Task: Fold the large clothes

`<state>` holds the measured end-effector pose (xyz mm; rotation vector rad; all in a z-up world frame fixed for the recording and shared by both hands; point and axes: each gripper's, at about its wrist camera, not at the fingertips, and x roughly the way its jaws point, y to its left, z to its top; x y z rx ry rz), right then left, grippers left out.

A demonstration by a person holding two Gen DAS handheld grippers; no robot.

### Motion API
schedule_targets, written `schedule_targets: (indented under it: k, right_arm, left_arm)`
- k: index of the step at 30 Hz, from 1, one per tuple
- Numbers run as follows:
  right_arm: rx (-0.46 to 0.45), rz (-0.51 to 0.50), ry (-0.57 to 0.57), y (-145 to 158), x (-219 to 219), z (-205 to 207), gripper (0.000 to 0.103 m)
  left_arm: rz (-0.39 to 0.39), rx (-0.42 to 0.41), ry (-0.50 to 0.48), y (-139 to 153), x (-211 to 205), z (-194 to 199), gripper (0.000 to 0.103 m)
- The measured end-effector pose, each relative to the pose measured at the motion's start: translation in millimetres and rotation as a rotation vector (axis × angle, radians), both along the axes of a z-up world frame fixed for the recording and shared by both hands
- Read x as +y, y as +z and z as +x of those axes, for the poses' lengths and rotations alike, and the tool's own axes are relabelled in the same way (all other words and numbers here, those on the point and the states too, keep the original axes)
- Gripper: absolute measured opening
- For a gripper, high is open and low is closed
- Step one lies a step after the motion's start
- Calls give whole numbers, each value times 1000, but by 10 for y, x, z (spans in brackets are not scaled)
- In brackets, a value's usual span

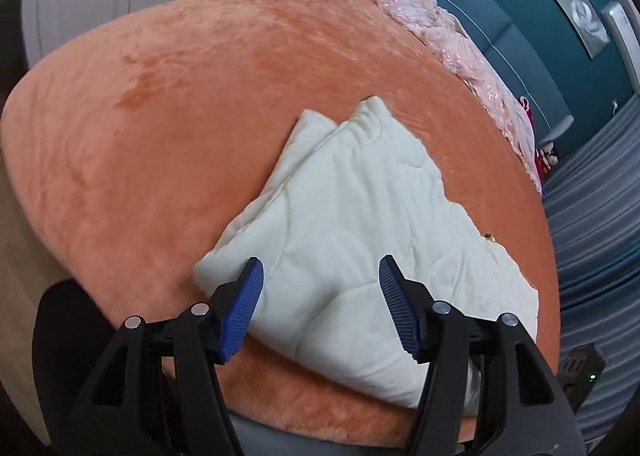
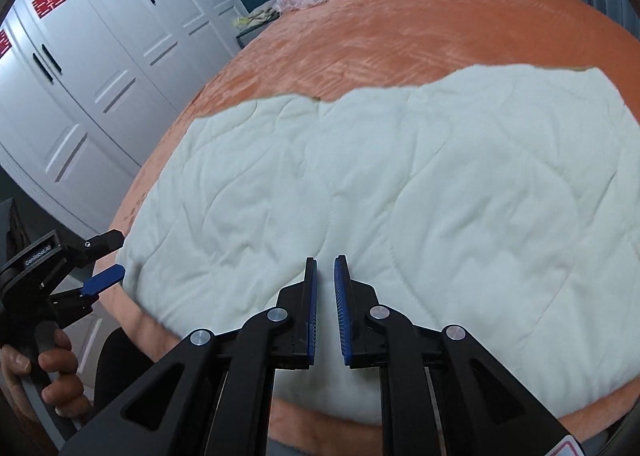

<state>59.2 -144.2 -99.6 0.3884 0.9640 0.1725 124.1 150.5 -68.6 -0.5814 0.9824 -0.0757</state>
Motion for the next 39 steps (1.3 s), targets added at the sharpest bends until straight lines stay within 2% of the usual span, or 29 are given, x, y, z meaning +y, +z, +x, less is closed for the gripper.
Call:
schedule_targets:
  k: [4,8,11,14,15,16,17,18,19,22,28,29,30,32,34,36,38,39]
  right_arm:
    - [30,5,2,-162,129,-45,12]
    - [51,44,-18,-260,68,-37,5]
    - [52,62,-29,-318,33,-58,0]
    - [59,67,-32,-296,5,-82,0]
    - [67,70,-35,-267,-5,-79,0]
    - [77,74,-40,-220,-20,-97,0]
    - [81,73,-46,-167,-52,-114,0]
    - [78,61,-55,-110,-79,-160,0]
    - [75,40,-64,-57,-107,-217,0]
    - [99,-3,-62,-18,-170,-351,0]
    - [146,-12,-48,-208,-63,-402,1]
    - [144,-6,-44,-213,-21,-395,7]
    - [144,-4,-36,-210,7,-382,7]
    - [149,39,7,-219,117,-331,7]
    - [169,137,56,-259,236,-291,7]
    - [189,204,101,-302,342,-248,7]
    - [191,202,102,-291,353,-254,7]
    - [185,232,101,-258,297,-287,7]
  left_arm:
    - [-1,40,21,-130,73,-198,58]
    - [-83,100,-3,-370,50,-200,59]
    - [-122,107,-8,-517,-3,-99,69]
    - [-135,92,-3,-588,-63,-5,72]
    - [-127,82,-11,-585,-88,12,66]
    - [-118,73,-25,-572,-117,34,55]
    - [-112,73,-35,-549,-143,41,51]
    - [-112,72,-34,-516,-147,43,43]
    - [-112,65,-36,-466,-143,19,35]
    - [-108,23,-61,-275,-138,-27,24]
    - [-82,-118,-145,369,-379,-233,19]
    - [-71,-149,-176,518,-459,-288,18]
    - [-48,-184,-206,664,-544,-349,17]
    - [22,-266,-264,963,-732,-489,17]
    - [64,-328,-315,1201,-885,-627,16]
    - [81,-339,-367,1317,-1065,-698,16]
    - [96,-329,-422,1305,-1251,-736,16]
    - [119,-332,-451,1295,-1354,-776,16]
